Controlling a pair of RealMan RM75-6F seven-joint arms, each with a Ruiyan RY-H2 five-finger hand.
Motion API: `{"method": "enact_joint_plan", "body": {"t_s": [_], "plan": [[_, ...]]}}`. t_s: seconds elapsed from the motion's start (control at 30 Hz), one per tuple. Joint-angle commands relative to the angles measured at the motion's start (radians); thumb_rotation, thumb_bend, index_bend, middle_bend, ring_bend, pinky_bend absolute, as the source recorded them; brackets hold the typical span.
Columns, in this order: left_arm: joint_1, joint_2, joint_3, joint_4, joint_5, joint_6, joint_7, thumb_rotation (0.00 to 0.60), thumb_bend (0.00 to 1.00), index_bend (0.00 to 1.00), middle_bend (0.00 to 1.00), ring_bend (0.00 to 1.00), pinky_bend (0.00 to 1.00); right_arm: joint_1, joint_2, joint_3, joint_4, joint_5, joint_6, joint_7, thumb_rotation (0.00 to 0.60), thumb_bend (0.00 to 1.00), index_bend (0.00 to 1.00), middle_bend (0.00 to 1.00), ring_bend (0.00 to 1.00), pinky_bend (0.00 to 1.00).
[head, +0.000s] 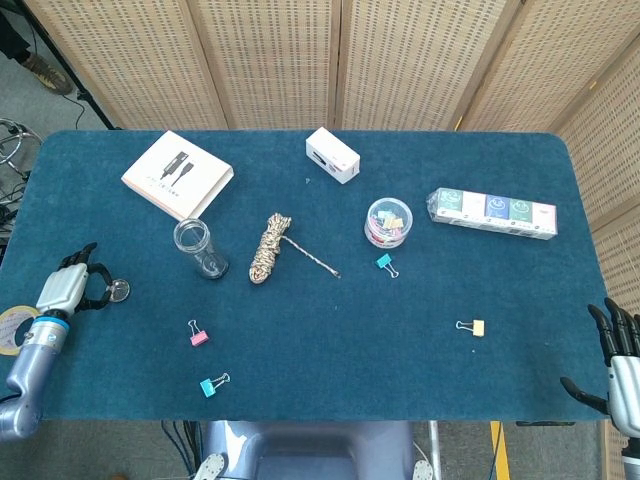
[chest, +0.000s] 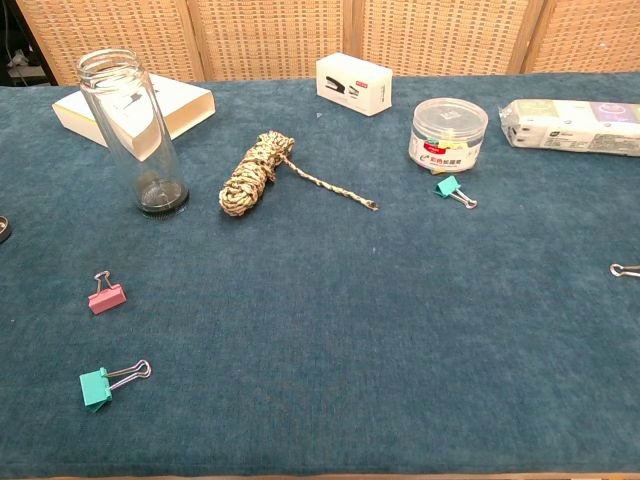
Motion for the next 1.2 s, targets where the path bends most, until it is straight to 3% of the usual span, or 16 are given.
{"method": "enact_joint_plan", "body": {"t_s": [0.03, 0.83, 1.2], "plan": [[0.000, -0.005, 0.000, 0.003, -0.006, 0.000, 0.005, 0.600, 0.39, 0.55, 0.00, 0.00, 0.00, 0.000, 0.000, 0.000, 0.000, -0.001, 0.001, 0.000, 0.600, 0.07, 0.03, 0.00, 0.00, 0.00], [-0.014, -0.002, -0.007, -0.006, -0.034, -0.040, 0.015, 0.600, 0.44, 0.60, 0.00, 0.00, 0.00, 0.001, -0.002, -0.001, 0.002, 0.001, 0.001, 0.003, 0.600, 0.07, 0.02, 0.00, 0.00, 0.00], [-0.007, 0.030, -0.015, -0.062, -0.020, 0.013, 0.032, 0.600, 0.47, 0.62, 0.00, 0.00, 0.00, 0.000, 0.001, -0.003, 0.002, -0.002, 0.002, 0.013, 0.600, 0.07, 0.02, 0.00, 0.00, 0.00]]}}
